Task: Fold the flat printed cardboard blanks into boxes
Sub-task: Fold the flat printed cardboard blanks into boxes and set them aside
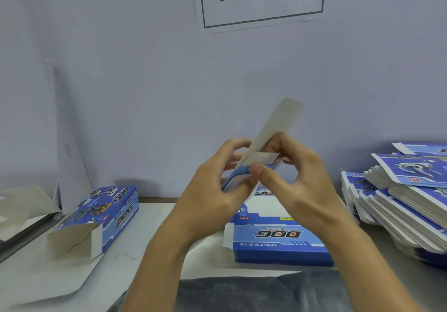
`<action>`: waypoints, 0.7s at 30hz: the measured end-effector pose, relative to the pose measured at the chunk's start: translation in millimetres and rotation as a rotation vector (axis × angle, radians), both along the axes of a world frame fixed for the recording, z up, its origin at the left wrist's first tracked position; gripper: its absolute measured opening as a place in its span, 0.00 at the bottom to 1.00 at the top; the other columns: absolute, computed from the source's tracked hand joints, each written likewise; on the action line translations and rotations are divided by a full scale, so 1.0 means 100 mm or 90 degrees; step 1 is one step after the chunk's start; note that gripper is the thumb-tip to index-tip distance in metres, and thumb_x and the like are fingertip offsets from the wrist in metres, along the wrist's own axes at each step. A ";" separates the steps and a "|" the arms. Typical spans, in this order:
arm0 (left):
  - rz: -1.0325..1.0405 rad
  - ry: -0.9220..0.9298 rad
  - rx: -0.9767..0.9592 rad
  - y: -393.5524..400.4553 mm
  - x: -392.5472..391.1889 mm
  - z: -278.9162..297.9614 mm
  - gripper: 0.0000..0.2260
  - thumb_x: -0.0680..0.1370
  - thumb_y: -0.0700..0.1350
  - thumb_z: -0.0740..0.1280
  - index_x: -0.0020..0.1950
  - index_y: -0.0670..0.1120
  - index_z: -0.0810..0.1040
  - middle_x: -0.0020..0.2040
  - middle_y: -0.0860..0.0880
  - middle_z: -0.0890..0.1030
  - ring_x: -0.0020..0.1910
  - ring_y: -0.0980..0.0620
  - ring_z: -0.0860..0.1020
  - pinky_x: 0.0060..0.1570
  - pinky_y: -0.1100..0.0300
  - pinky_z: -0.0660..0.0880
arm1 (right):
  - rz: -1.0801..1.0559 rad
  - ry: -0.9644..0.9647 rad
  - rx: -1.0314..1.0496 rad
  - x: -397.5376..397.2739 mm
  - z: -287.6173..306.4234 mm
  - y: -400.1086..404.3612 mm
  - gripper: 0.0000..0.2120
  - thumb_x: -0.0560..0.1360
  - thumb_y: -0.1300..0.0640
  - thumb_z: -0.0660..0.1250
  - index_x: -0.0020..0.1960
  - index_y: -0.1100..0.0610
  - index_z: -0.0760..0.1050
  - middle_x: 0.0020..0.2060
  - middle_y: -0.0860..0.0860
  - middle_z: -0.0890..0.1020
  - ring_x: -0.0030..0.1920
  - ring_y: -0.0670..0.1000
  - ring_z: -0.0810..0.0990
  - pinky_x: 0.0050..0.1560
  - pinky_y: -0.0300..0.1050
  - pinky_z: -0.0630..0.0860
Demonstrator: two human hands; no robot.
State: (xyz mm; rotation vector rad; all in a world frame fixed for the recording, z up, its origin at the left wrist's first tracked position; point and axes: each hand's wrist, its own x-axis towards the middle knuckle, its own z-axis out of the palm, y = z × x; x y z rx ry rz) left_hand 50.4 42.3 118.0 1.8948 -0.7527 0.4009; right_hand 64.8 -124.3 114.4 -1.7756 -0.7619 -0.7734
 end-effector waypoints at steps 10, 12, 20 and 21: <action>0.316 -0.223 -0.061 -0.01 0.08 -0.02 0.25 0.70 0.54 0.79 0.62 0.60 0.70 0.53 0.60 0.81 0.53 0.61 0.78 0.49 0.73 0.72 | -0.033 -0.013 0.116 0.04 0.03 0.05 0.10 0.77 0.59 0.72 0.38 0.47 0.81 0.31 0.40 0.82 0.31 0.42 0.80 0.32 0.31 0.72; 0.380 -0.324 -0.029 -0.04 0.10 -0.04 0.27 0.73 0.53 0.76 0.66 0.58 0.66 0.61 0.57 0.76 0.60 0.56 0.74 0.56 0.70 0.69 | -0.077 -0.028 0.168 0.01 0.06 0.08 0.11 0.77 0.56 0.71 0.38 0.45 0.80 0.30 0.41 0.82 0.31 0.43 0.80 0.32 0.34 0.73; 0.489 -0.311 0.183 -0.25 0.18 -0.24 0.57 0.64 0.62 0.80 0.80 0.53 0.44 0.78 0.45 0.59 0.77 0.43 0.58 0.73 0.39 0.59 | -0.131 0.050 0.273 -0.10 0.14 0.21 0.14 0.79 0.47 0.68 0.39 0.54 0.81 0.32 0.48 0.84 0.36 0.48 0.84 0.34 0.50 0.81; 0.498 -0.320 0.176 -0.23 0.20 -0.25 0.57 0.62 0.61 0.80 0.79 0.53 0.46 0.74 0.44 0.64 0.74 0.43 0.62 0.71 0.40 0.62 | -0.131 0.045 0.265 -0.12 0.15 0.23 0.13 0.79 0.47 0.67 0.40 0.53 0.80 0.33 0.47 0.84 0.36 0.47 0.84 0.33 0.46 0.80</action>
